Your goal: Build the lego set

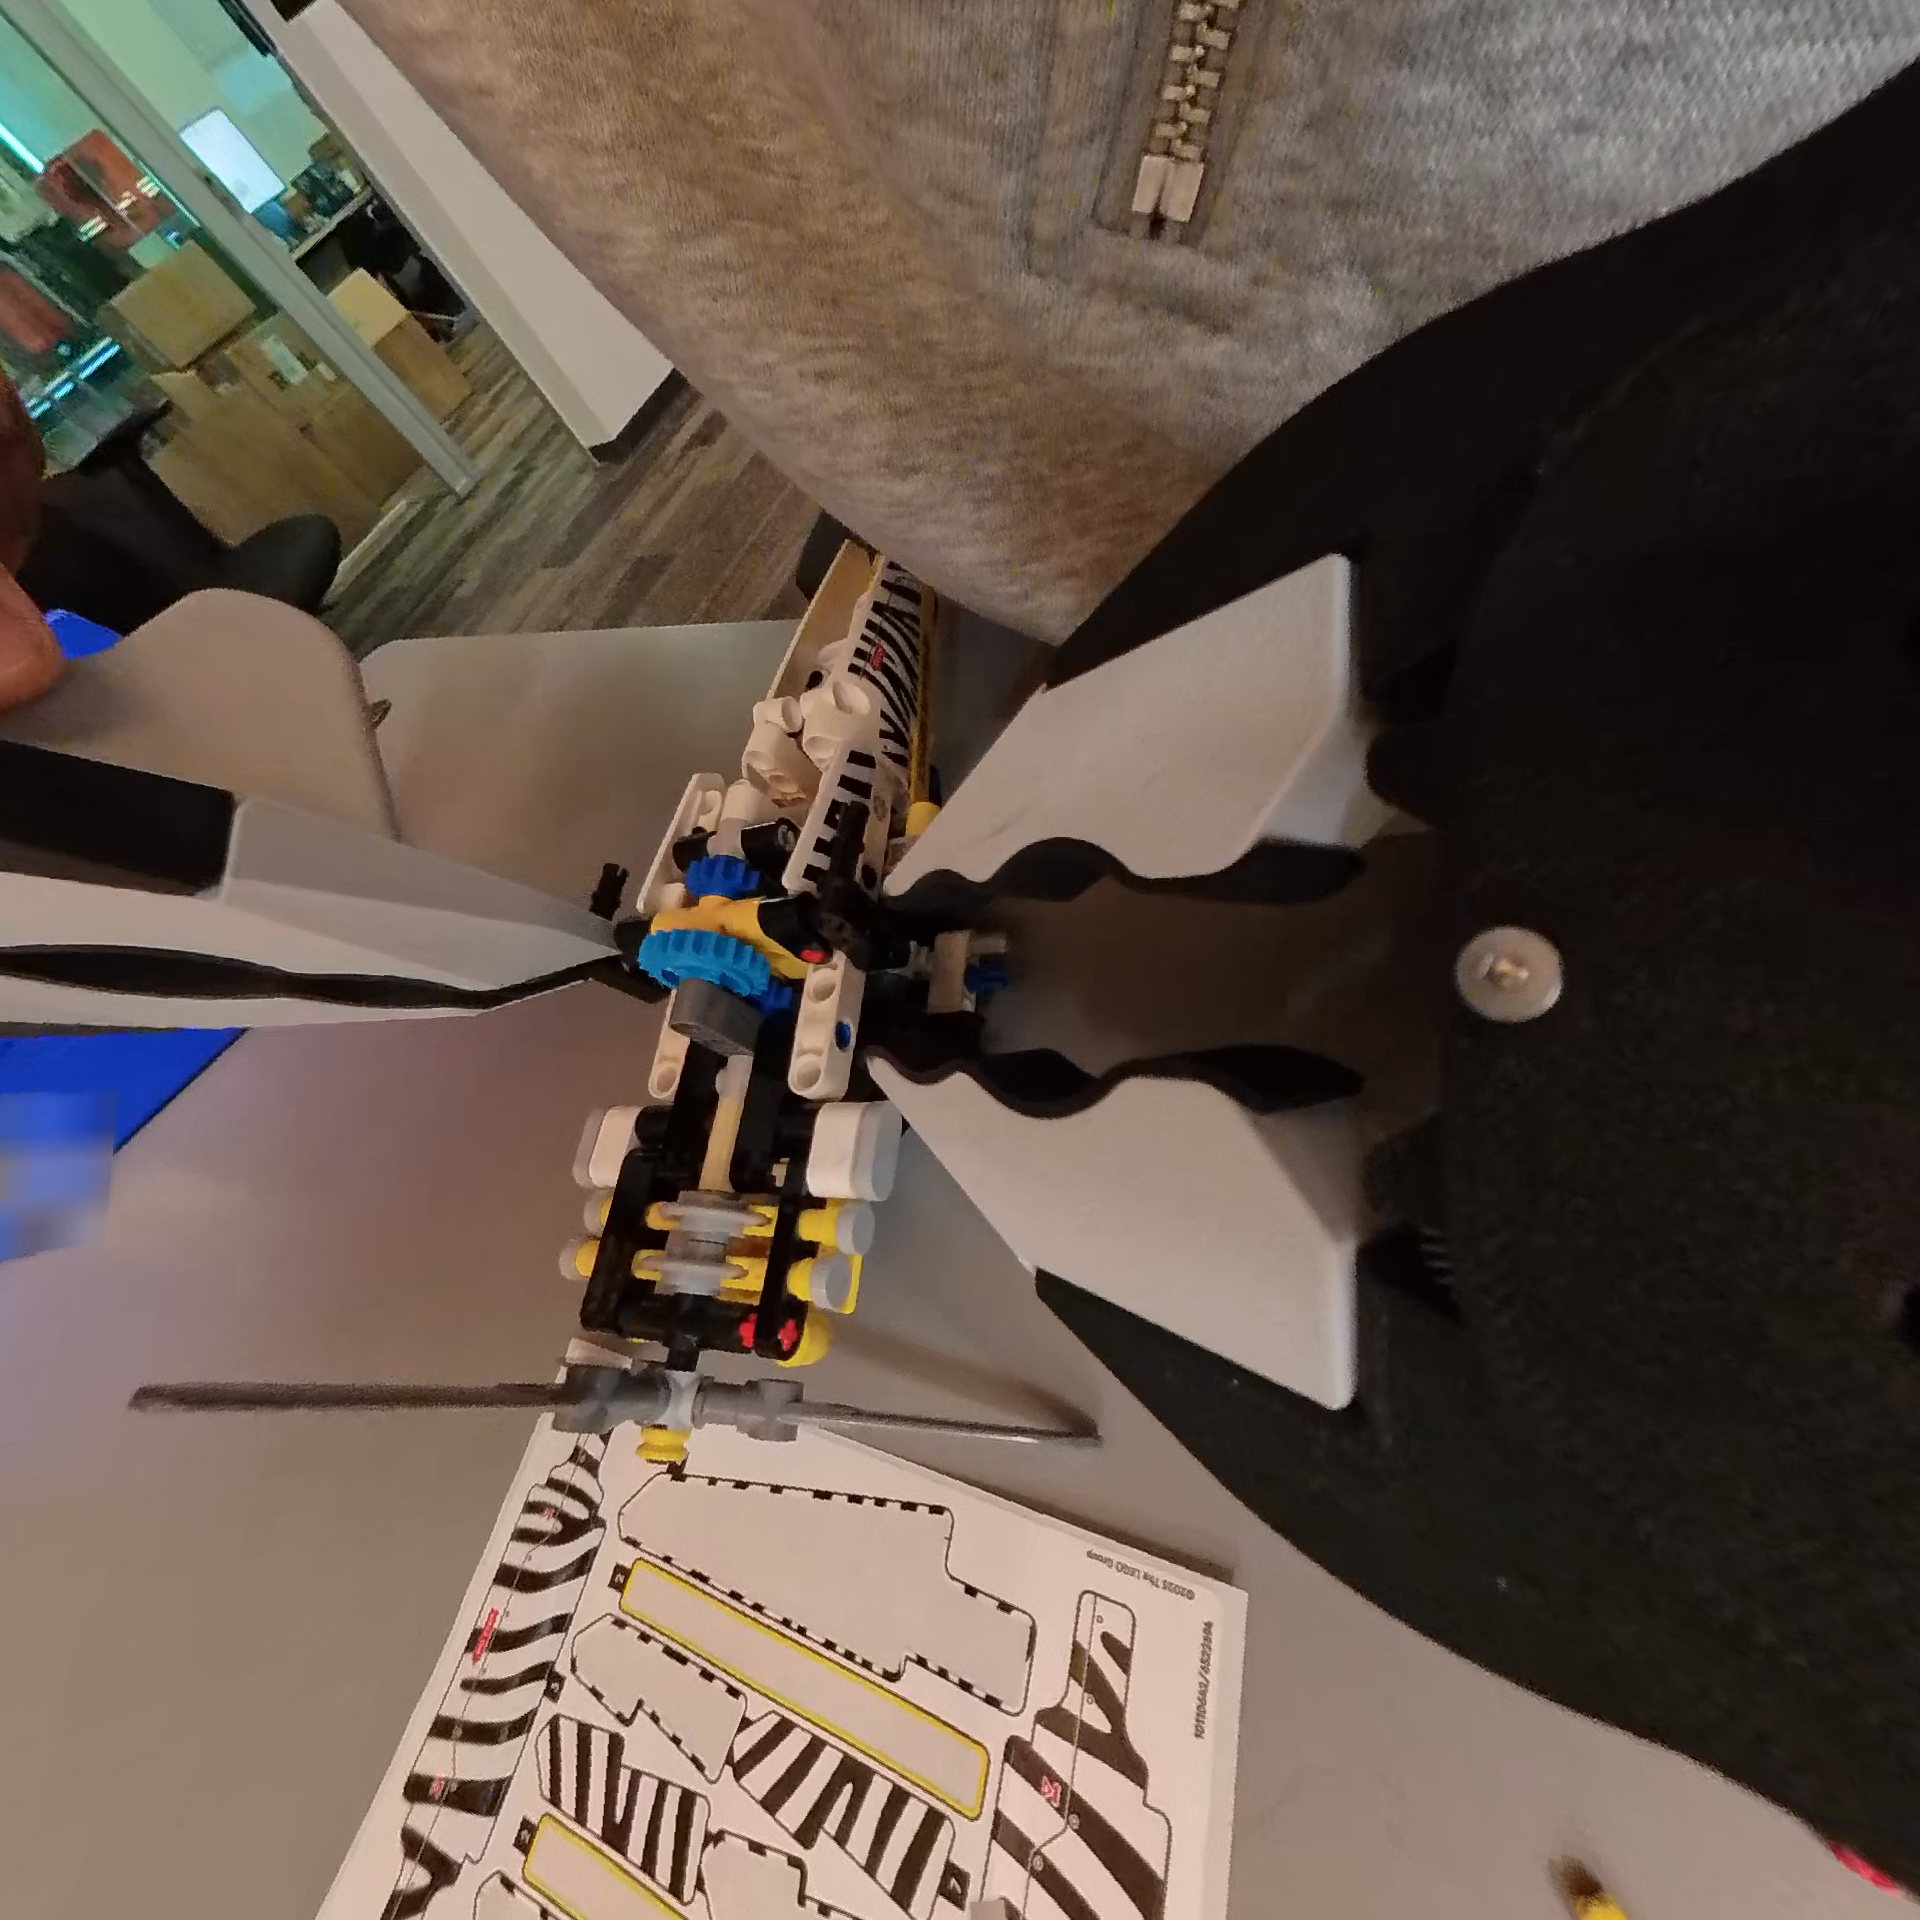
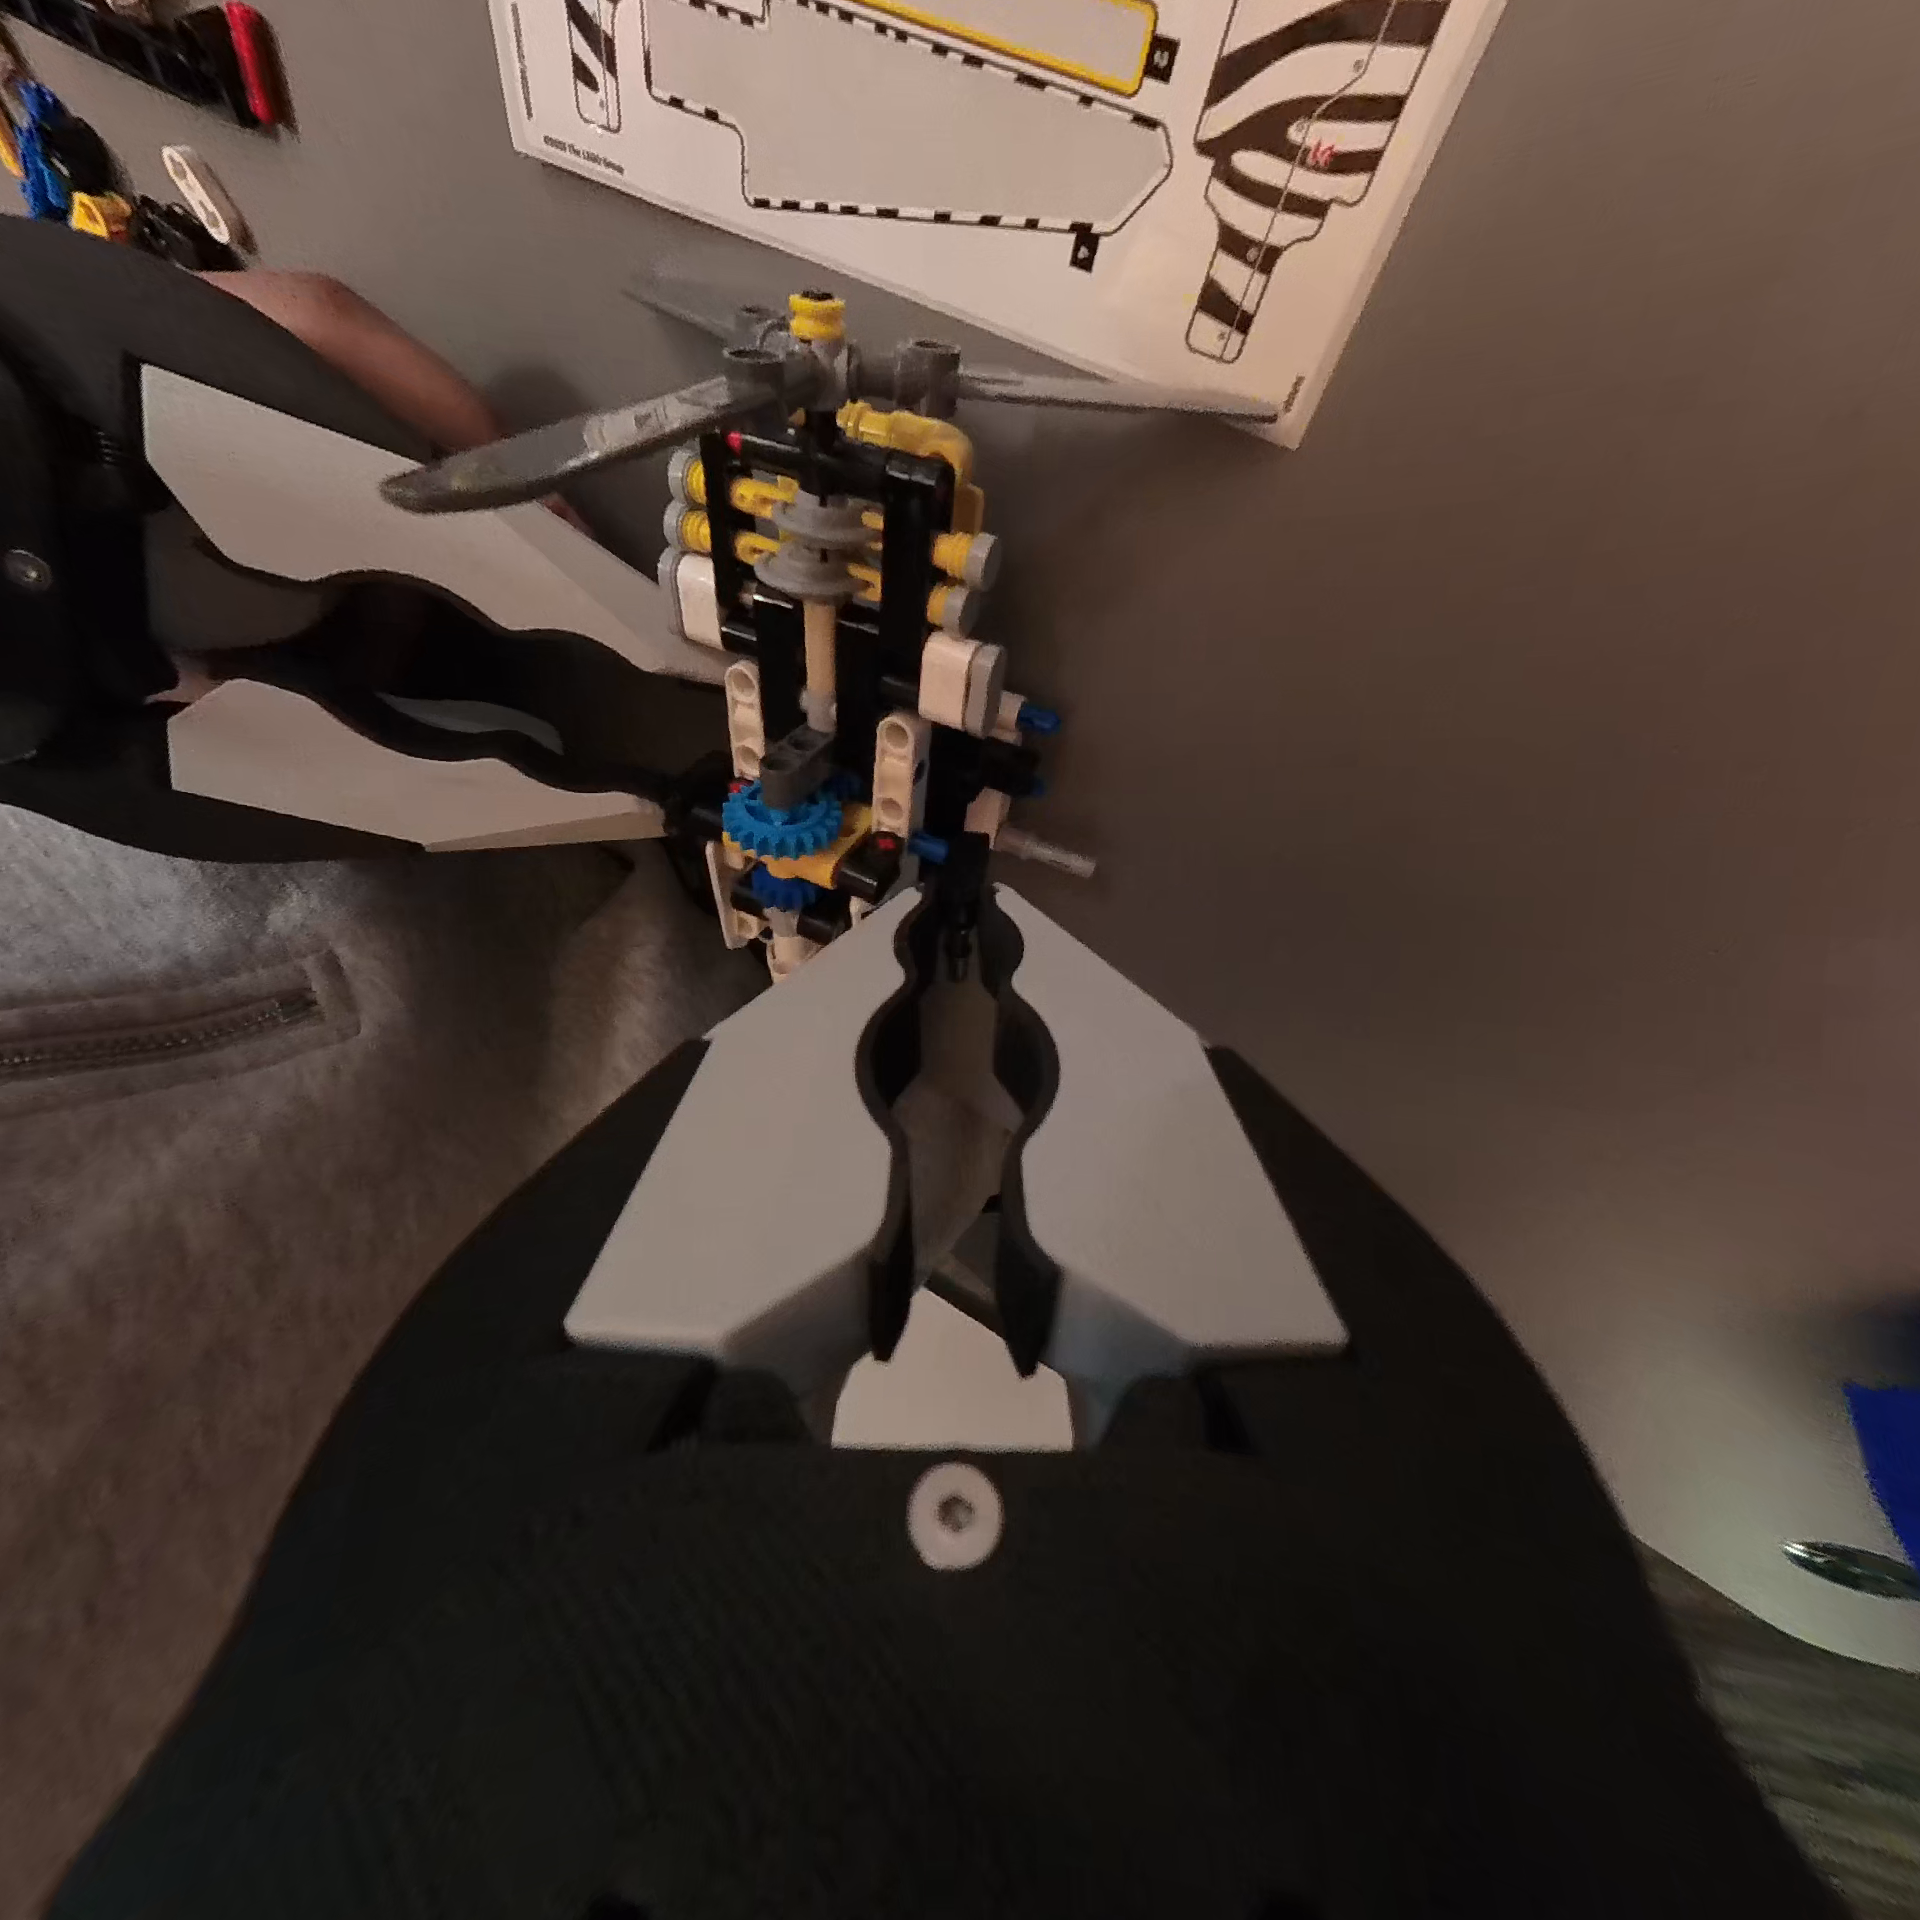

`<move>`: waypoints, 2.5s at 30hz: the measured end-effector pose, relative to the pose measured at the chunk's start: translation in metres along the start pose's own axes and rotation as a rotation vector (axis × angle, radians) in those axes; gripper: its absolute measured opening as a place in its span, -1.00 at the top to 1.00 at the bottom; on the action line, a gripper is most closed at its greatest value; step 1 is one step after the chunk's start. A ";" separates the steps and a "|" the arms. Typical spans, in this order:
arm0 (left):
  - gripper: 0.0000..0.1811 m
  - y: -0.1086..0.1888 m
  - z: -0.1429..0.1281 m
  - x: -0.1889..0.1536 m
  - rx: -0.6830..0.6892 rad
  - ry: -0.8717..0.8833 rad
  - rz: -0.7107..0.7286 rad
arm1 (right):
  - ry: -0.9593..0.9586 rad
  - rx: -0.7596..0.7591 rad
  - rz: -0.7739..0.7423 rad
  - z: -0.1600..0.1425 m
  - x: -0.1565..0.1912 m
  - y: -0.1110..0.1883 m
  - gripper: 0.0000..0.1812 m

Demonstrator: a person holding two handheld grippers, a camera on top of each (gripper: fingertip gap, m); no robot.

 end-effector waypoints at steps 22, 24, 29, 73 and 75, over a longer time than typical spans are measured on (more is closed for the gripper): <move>0.79 -0.001 0.000 -0.003 0.011 -0.025 -0.024 | -0.086 0.054 -0.019 -0.003 0.005 -0.001 0.95; 0.79 -0.001 0.000 -0.003 0.010 -0.026 -0.025 | -0.093 0.061 -0.018 -0.002 0.006 -0.001 0.95; 0.79 -0.001 0.000 -0.003 0.009 -0.025 -0.027 | -0.101 0.071 -0.025 0.001 0.010 -0.001 0.95; 0.80 -0.001 0.000 -0.005 0.013 -0.045 -0.030 | -0.109 0.153 0.107 0.006 0.001 -0.007 0.95; 0.80 -0.001 0.000 -0.005 0.013 -0.041 -0.033 | -0.106 0.155 0.106 0.006 0.002 -0.007 0.95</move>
Point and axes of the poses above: each gripper's, where its closed fingertips meet, y back along the fingers, z out of its top, x = y × z across the jaws, the point moved 9 cm from there along y, back along the fingers, and after that the axes turned 9 degrees about -y, right-handed, at the moved point
